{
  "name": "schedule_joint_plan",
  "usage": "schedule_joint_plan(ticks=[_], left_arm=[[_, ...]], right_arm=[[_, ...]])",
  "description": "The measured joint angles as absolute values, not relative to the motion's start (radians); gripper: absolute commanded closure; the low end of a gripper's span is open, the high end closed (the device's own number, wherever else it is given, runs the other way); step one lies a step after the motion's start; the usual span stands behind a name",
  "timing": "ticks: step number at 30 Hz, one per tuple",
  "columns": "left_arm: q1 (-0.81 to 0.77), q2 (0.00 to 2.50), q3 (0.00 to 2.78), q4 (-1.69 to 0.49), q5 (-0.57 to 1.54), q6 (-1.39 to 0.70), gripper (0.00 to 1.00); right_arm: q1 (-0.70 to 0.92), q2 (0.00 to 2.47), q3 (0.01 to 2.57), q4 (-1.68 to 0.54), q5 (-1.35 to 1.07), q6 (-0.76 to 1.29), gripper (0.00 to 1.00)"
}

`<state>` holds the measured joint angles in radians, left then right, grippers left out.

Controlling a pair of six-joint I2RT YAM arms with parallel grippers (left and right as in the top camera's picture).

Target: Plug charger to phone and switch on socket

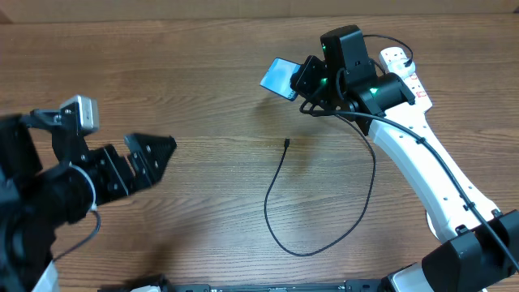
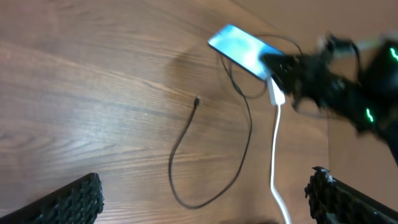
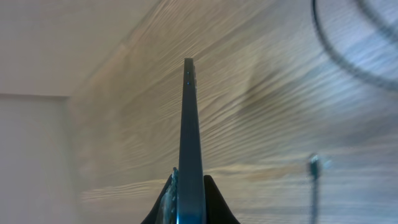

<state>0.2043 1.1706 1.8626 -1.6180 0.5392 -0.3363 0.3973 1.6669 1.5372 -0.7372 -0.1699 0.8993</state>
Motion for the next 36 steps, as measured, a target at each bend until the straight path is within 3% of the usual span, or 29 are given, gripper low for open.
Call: schedule_joint_plan(ticks=[7,11,25,33,36], left_arm=[[0.204,1.287,1.725,-1.524,0.530,-0.762,0.05],[0.202,1.376,1.679,-1.431,0.630,-0.914,0.09],[0.026,1.679,1.668,-1.122,0.966,-1.076,0.15],[-0.061,1.759,1.666,-0.962,1.018,-1.207,0.18],[-0.079,1.764,1.663,-0.899,1.021,-1.261,0.24]], right_arm=[[0.397,1.667,1.537,-0.665,-0.306,1.110,0.96],[0.397,1.667,1.537,-0.667,-0.349,1.228,0.96],[0.397,1.667,1.537,-0.665,-0.491,1.585,0.96],[0.398,1.667,1.537,-0.648,-0.541,1.635,0.96],[0.402,1.667,1.537,-0.646,-0.551,1.642,0.96]])
